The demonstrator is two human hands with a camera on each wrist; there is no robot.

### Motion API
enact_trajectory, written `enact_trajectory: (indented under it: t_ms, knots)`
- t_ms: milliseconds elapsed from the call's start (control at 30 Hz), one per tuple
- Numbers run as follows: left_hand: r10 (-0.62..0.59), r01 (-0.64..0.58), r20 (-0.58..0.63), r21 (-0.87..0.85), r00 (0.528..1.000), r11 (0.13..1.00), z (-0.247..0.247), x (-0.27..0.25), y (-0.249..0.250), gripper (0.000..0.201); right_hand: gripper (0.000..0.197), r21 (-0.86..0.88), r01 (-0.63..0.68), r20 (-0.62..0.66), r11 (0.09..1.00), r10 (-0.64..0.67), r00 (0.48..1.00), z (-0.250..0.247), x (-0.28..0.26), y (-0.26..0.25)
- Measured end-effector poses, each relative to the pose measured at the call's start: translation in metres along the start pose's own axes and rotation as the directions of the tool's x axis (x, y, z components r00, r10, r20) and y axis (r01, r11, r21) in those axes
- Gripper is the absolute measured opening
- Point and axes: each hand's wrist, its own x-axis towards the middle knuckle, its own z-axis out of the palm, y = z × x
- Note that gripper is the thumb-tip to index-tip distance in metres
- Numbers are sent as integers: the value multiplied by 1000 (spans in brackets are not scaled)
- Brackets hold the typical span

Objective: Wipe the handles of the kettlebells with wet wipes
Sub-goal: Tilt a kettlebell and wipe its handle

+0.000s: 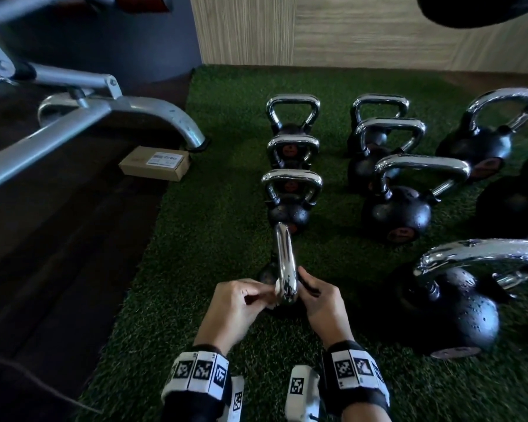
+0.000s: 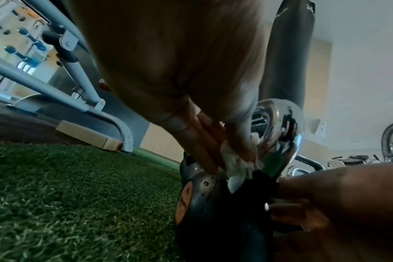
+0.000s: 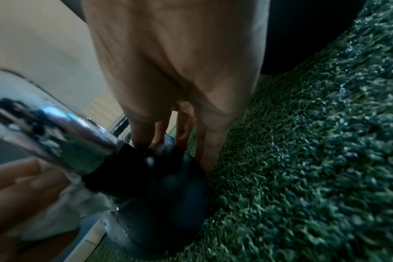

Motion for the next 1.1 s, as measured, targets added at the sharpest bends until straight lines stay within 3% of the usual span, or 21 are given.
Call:
enact_trajectory:
  t_ms: [100,200,300,433,567,733,867,1033,1100]
  knots:
    - [-112,110,-65,-41,992,993,-11,0,3,18,29,-66,18,-103,998,-24,994,-8,-6,-17]
    - [-120,107,-69,-170,990,980,-31,7,11,20,30,-84,207,-315,975,-223,922,-21,-13,-46]
    - [-222,197,-14,-415,975,888,-53,16,25,24,36,-31,438,-194,898,-436,879,-30,-23,-85]
    - [-253,261,108,-652,961,712,-63,26,49,20,50,5,456,156,890,-451,879,-35,-28,-122]
    - [-353,317,137,-792,926,522,-56,39,59,36,48,49,467,107,883,-470,876,-37,-27,-127]
    - [-412,449,266,-772,871,450,-46,53,54,32,37,19,468,-9,883,-468,884,-30,-22,-115]
    - [-437,515,312,-702,844,493,-43,67,46,46,21,-6,492,-41,871,-491,870,-23,-19,-119]
    - [-506,492,211,-696,836,523,-51,72,36,43,14,-23,454,-120,890,-454,883,-30,0,-129]
    - [-484,496,180,-544,856,676,-52,59,16,63,12,-88,344,-149,935,-353,924,-44,10,-118]
